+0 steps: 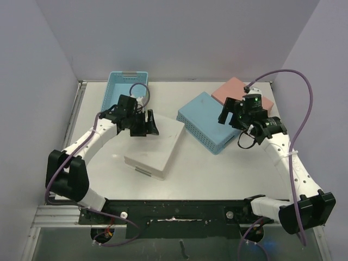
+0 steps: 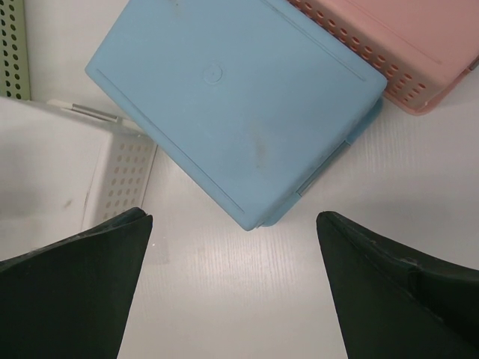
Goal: Turn the large container upside down
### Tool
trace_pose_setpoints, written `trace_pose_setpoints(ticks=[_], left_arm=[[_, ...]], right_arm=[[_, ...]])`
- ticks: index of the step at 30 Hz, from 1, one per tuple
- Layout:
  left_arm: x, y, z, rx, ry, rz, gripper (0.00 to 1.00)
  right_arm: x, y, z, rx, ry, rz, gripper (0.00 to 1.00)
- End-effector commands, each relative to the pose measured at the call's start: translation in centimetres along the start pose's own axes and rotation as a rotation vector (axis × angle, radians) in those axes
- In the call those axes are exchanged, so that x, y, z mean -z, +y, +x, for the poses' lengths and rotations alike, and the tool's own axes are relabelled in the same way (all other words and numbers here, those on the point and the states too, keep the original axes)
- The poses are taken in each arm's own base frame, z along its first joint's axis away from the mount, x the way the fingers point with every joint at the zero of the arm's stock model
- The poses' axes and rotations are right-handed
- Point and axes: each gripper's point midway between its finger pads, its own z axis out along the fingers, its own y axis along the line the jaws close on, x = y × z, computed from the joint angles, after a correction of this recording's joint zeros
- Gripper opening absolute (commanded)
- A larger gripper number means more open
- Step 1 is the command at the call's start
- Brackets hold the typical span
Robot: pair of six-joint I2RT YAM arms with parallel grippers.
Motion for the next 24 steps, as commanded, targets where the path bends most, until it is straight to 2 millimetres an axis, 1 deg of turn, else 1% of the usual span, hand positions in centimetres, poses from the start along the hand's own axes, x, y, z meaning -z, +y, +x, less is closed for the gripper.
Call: trace_pose_setpoints(ticks=[1,3,6,9,10,12,14,16,17,18,19,20,24], left_arm=[[2.3,-5.5,2.1,-0.066,-0.051,0.158,0.67],[2.0,-5.4,3.5,-0.075,-0.036,0.142,0.67],[1.0,-4.8,4.9,-0.05,-0.002,0.136,0.67],[0.7,-4.1,5.2,-0.065,0.017,0.1,0.66],[0.8,-3.4,5.0,-0.072,0.011,0.061,0.66],[1.5,-1.8,3.6,-0.081,-0.022,-0.021,0.67],[2.1,0.5,2.5,-0.039,-0.043,-0.074,0.67],[2.5,3.0,1.7,0.047,-0.068,-0.085,0.67],[2.6,3.9,1.5,0.09,-0.075,-0.074,0.67],[2.6,4.3,1.4,0.125,-0.083,-0.045,0.67],[2.5,4.9,1.5,0.148,-0.088,-0.039,0.67],[2.3,5.1,1.7,0.157,-0.085,-0.027,0.67],[0.9,5.8,4.1,0.162,-0.011,-0.017,0.66]], right_arm=[[-0.6,1.7,-1.5,-0.017,-0.033,-0.067,1.0],[-1.0,2.3,-1.5,-0.024,-0.024,-0.09,1.0],[-1.5,3.7,-1.8,-0.035,-0.022,-0.147,1.0],[-1.8,4.6,-1.9,-0.022,-0.012,-0.156,1.0],[-1.9,4.6,-1.9,-0.018,-0.011,-0.149,1.0],[-2.0,4.2,-1.6,-0.014,-0.003,-0.132,1.0],[-2.0,3.8,-1.1,-0.011,0.003,-0.117,1.0],[-1.9,3.4,-0.7,-0.009,0.008,-0.106,1.0],[-1.8,3.2,-0.5,-0.009,0.01,-0.1,1.0],[-1.7,3.0,-0.4,-0.01,0.01,-0.094,1.0],[-1.6,2.9,-0.3,-0.012,0.011,-0.09,1.0],[-1.5,2.8,-0.2,-0.013,0.009,-0.087,1.0],[-1.2,2.7,-0.4,-0.015,-0.001,-0.088,1.0]])
